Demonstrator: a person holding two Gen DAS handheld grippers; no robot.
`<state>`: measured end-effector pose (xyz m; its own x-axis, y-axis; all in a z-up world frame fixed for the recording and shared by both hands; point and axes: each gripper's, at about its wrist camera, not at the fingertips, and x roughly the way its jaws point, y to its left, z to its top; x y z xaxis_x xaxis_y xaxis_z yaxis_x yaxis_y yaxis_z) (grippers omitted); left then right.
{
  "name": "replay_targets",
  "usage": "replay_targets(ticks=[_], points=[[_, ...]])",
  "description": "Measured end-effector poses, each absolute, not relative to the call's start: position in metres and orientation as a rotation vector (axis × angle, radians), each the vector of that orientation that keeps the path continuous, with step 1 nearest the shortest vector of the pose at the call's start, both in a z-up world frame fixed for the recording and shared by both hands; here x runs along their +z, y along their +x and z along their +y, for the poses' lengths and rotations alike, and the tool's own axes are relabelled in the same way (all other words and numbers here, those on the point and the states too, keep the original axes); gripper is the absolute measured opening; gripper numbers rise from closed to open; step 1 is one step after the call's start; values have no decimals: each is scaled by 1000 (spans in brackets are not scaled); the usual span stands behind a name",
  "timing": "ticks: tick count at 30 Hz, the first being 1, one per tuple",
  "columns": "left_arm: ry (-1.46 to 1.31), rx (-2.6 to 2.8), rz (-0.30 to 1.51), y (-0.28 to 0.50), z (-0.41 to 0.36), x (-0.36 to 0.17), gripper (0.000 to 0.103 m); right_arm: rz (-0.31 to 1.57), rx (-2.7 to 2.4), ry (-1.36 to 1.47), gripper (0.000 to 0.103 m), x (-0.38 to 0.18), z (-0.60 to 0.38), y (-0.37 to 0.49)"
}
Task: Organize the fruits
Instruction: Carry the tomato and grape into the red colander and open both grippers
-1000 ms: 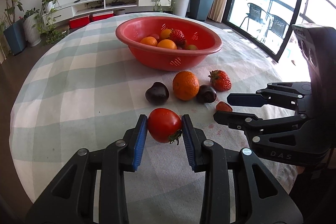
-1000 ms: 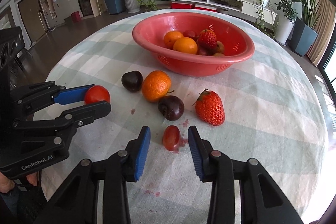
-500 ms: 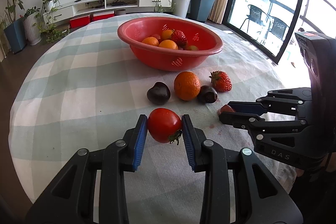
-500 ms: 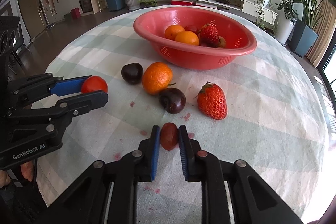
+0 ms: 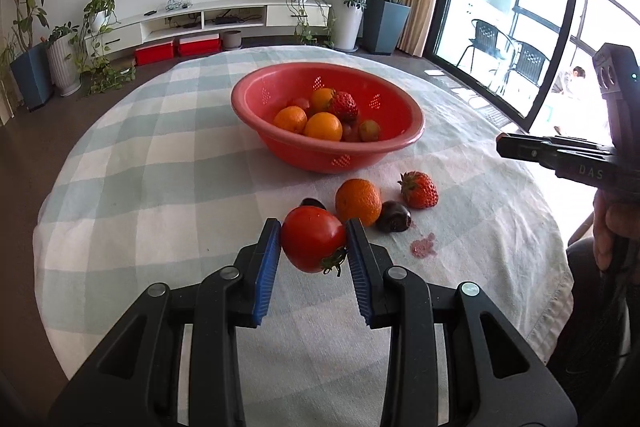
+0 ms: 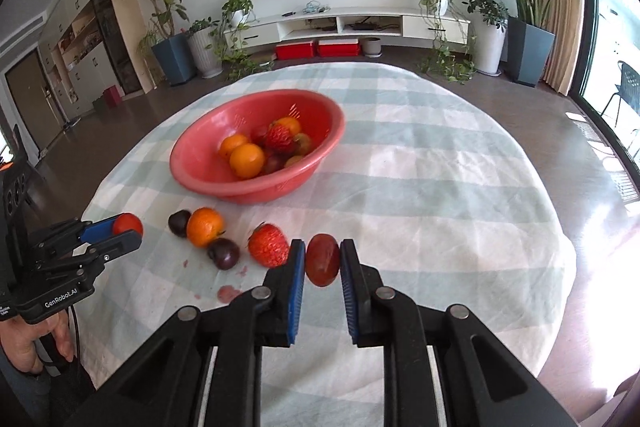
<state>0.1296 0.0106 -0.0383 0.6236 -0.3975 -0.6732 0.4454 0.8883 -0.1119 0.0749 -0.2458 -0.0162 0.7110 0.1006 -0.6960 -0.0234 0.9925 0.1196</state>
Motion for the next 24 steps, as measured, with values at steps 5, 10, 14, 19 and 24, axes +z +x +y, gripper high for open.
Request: replay_targets(ticks=[5,10,14,19,24], points=[[89,-482,705,147,10,-7,31,730,63,101,20,5,-255,84],[139,-497,672,170,-5,18,31,692,105,69,20,27,-245,101],[166,-518,678,195,-22,27,31,677,149,39,20,39,-229,124],[217,-551,737,227,-48,16,31,707,209,18,20,33,-210,159],[239,-553,784,245,-59,-9,31,772,241,-20,20,8,-191,185]])
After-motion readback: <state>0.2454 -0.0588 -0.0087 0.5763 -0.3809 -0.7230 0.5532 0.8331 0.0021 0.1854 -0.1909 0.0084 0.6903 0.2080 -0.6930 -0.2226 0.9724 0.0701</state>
